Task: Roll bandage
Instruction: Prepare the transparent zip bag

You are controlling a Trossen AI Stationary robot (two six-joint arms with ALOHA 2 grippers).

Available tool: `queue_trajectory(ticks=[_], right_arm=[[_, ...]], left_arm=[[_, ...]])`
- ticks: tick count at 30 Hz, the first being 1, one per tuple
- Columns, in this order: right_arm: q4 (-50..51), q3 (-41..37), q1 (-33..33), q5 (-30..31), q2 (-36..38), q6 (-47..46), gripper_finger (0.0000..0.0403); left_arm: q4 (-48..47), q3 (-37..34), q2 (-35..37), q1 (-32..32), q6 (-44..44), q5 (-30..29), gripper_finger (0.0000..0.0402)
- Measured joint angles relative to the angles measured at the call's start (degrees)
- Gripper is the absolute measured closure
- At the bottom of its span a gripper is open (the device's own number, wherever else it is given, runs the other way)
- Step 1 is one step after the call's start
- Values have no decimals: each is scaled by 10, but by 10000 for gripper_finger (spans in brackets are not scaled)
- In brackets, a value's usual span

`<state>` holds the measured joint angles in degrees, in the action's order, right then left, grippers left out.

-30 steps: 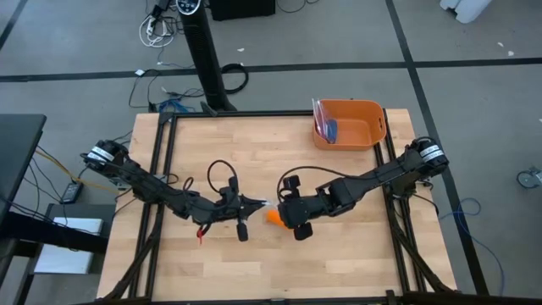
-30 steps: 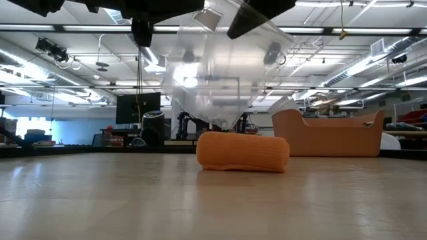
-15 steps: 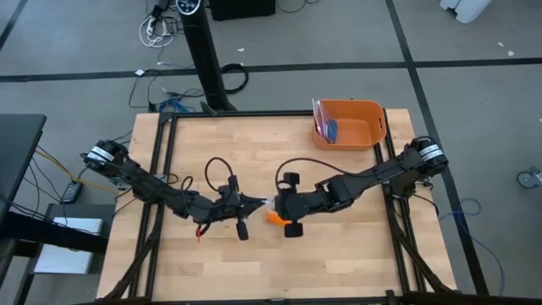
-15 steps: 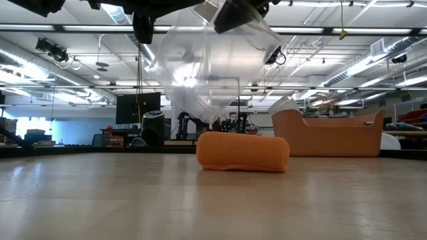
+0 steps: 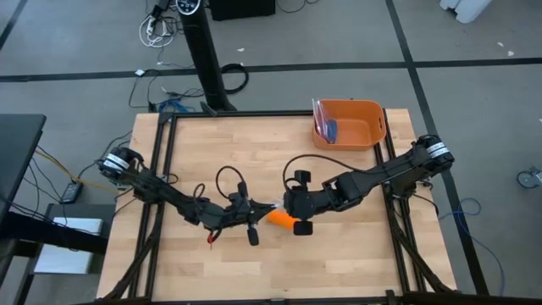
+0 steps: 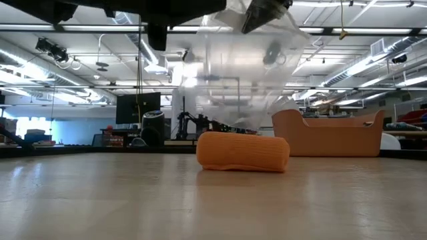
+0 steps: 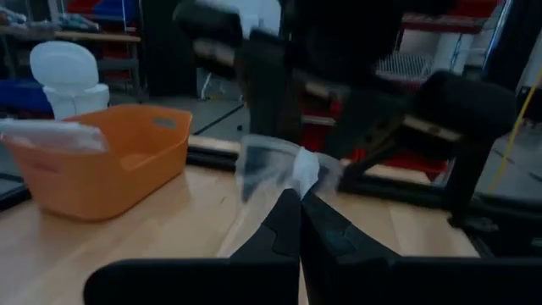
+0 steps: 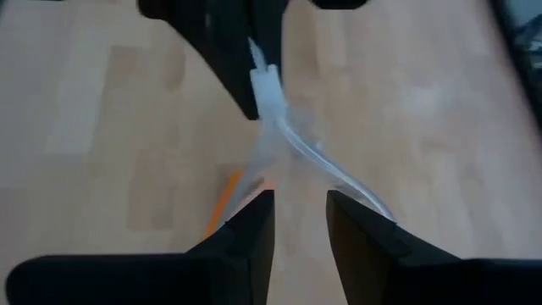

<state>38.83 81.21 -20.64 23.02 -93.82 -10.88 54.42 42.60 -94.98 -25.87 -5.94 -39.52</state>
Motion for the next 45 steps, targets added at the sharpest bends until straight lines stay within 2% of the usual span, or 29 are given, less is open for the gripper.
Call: queue_trajectory(ticks=[3,8,16,24,30,38,45], right_arm=[[2,0,0,-36,0,4,289],[52,0,0,-22,1,8,290],[30,0,-2,-43,17,37,289],[17,0,14,-50,12,76,292],[8,0,21,-90,12,95,279],[16,0,21,-50,12,75,235],[9,0,8,-49,21,76,231]], left_arm=[[22,14,-16,0,15,-2,401],[69,15,-42,0,29,-29,401],[138,13,-77,0,40,-34,401],[151,13,-78,0,42,-27,401],[150,13,-78,0,42,-25,401],[151,13,-78,0,40,-25,401],[157,13,-78,0,42,-41,401]])
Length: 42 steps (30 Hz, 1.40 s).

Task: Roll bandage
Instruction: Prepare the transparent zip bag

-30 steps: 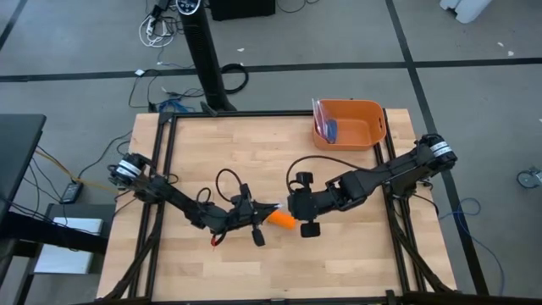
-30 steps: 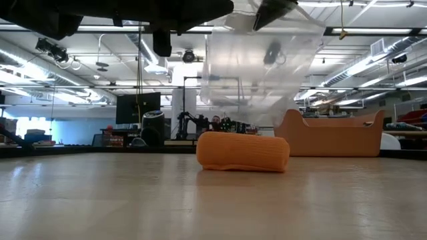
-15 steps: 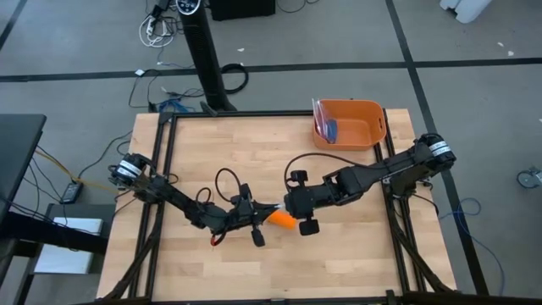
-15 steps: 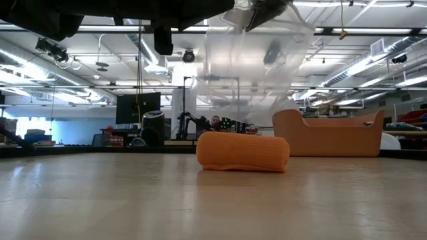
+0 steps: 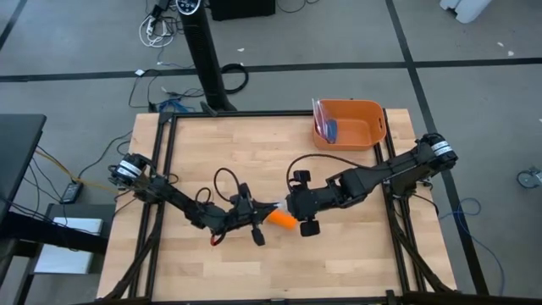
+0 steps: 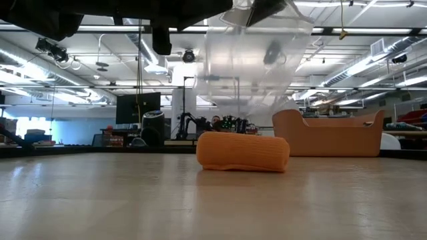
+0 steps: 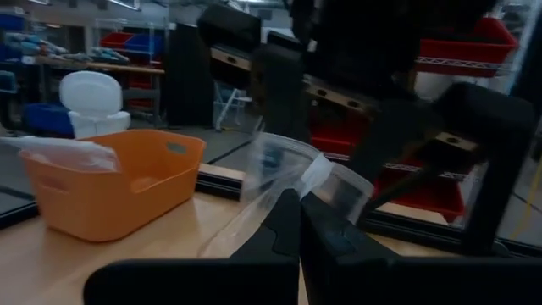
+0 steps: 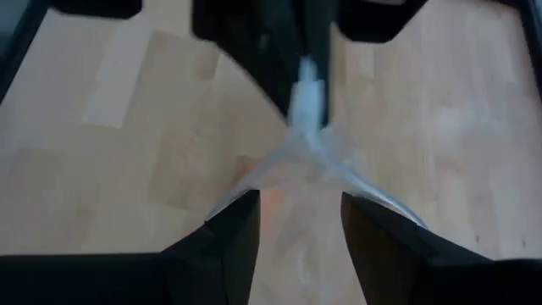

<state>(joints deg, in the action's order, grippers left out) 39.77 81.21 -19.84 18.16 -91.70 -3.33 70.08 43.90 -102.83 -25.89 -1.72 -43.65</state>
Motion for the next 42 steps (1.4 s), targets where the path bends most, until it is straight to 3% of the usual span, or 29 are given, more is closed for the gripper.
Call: queue_trajectory(ticks=[9,14,20,25,32,36,42], right_arm=[[28,0,3,50,13,34,273],[33,0,14,36,13,33,299],[17,0,44,10,9,45,332],[17,0,72,-30,9,46,353],[9,1,79,-82,-12,55,303],[21,0,62,-86,-21,130,267],[17,0,35,-62,-20,253,280]], left_arm=[[78,-29,1,-1,46,-25,401],[161,-96,5,13,-16,42,401],[146,-107,6,37,-47,113,401],[137,-107,5,53,-49,131,401],[125,-107,5,76,-67,125,401],[127,-107,5,81,-79,123,401],[124,-107,5,83,-91,133,401]])
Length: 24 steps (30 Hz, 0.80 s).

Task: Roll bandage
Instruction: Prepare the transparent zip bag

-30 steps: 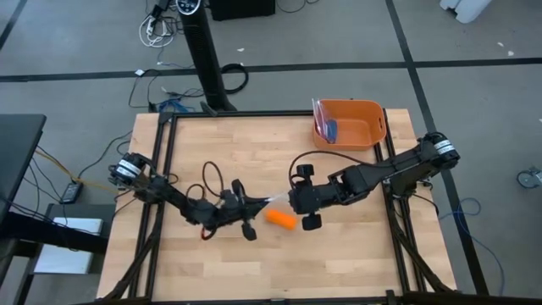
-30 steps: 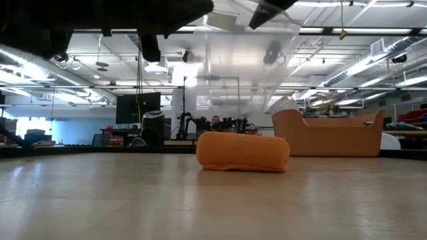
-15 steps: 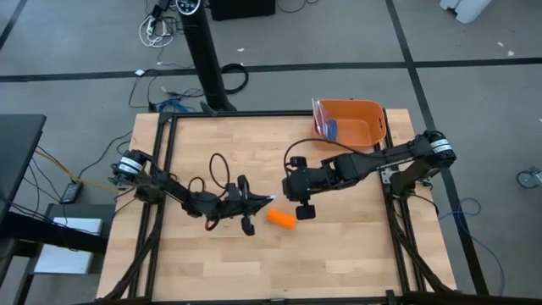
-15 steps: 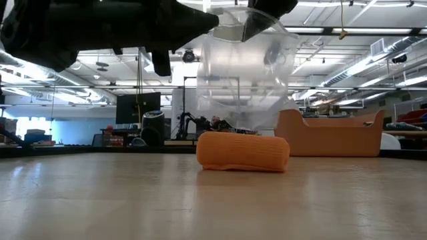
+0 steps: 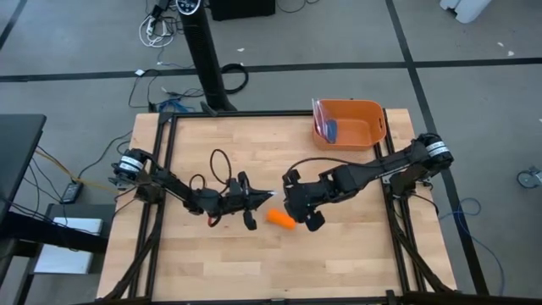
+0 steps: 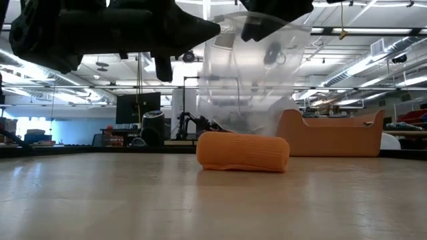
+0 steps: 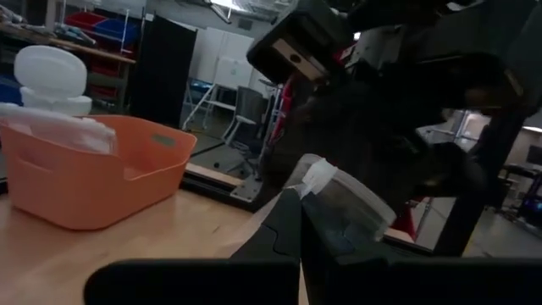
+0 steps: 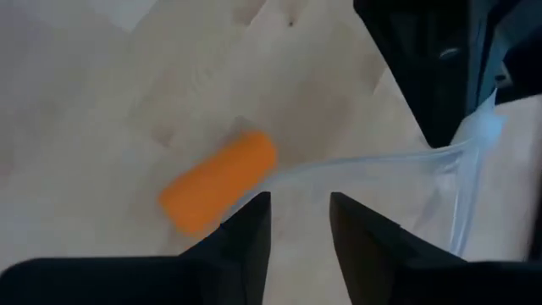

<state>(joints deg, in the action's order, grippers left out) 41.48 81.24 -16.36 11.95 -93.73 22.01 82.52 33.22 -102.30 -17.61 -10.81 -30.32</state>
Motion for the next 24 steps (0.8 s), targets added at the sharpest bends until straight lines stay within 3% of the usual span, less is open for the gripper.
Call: queue_trajectory(ticks=[5,11,24], right_arm=[[0,0,4,5,0,44,329],[1,0,14,61,0,135,394],[17,0,27,45,0,189,396]], left_arm=[[0,1,0,0,0,17,401],[-18,19,0,6,-6,41,401],[-30,39,0,7,-9,44,402]])
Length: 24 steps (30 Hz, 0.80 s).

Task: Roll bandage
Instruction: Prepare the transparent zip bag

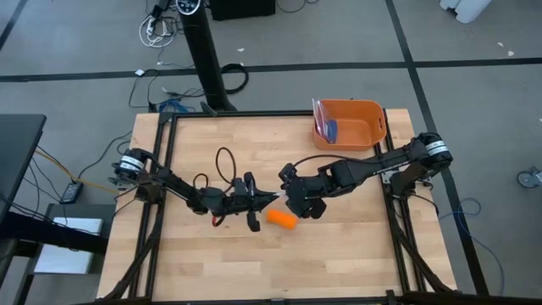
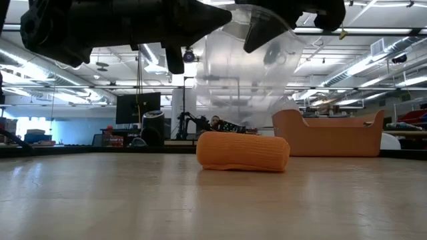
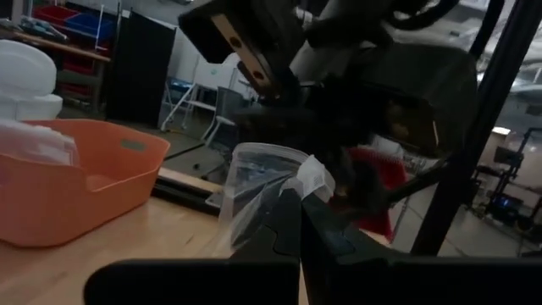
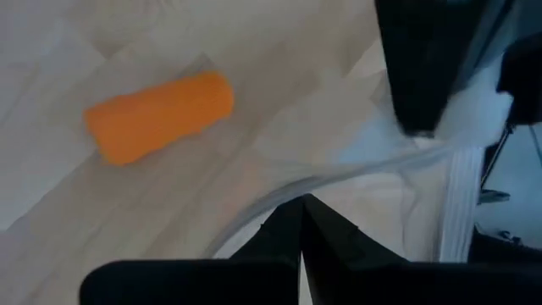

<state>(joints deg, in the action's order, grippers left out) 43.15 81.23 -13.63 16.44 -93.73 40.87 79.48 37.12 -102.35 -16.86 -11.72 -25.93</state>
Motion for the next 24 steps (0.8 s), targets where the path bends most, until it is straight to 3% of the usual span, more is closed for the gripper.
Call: queue_trajectory(ticks=[10,17,24], right_arm=[[-84,-1,11,24,-28,-8,349],[-72,0,14,60,-31,-161,298],[-45,0,6,15,-10,-293,275]], left_arm=[[36,0,0,1,-12,16,402],[50,-11,0,-7,-7,10,402],[48,-28,0,-19,-6,-14,402]])
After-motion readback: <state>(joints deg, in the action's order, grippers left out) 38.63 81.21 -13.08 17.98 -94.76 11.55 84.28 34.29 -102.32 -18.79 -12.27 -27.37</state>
